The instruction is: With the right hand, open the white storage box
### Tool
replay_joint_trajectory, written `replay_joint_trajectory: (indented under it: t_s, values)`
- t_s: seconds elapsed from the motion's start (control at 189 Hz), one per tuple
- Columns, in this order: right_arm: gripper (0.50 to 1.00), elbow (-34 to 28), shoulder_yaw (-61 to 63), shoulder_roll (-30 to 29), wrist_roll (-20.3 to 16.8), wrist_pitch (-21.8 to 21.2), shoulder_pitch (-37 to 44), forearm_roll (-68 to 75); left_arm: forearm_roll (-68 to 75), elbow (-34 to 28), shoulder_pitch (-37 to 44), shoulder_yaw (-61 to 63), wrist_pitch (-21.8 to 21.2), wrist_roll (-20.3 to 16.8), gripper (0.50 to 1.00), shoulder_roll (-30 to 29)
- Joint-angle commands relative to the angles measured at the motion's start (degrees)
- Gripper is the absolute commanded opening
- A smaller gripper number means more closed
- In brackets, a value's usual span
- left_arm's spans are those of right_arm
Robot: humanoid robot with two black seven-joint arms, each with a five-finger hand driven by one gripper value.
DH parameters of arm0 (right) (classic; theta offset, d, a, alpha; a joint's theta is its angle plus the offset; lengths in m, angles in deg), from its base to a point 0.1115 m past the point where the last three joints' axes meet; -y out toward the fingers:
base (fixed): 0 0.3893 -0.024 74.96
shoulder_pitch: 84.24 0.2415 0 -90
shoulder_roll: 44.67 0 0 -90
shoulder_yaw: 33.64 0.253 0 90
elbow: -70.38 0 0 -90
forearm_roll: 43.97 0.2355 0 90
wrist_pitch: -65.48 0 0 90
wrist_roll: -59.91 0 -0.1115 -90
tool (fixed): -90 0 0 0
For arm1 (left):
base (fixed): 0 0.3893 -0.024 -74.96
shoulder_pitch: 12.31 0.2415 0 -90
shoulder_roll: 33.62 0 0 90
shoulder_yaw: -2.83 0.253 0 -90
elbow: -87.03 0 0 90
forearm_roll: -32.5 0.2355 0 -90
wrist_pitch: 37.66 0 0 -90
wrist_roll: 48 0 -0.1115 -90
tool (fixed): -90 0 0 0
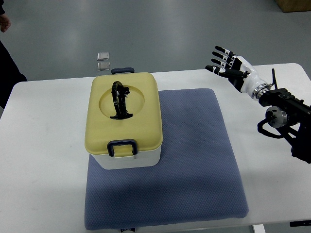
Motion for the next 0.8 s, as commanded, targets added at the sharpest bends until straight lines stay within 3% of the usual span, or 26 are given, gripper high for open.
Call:
replay_joint_trajectory:
  t_s: [0.0,0.793]
  values:
    - [0.924,0.00,-0.09,-0.02,-0.44,-0.12,-0.04,0.08,0.01,0.01,0.00,0.00,0.00,0.02,1.000,0.00]
    - [0.924,0.00,0.00,0.51,-0.44,-0.47,0.40,0.00,0.01,0.18,0.00,-0.09,0.00,0.02,1.000,0.00]
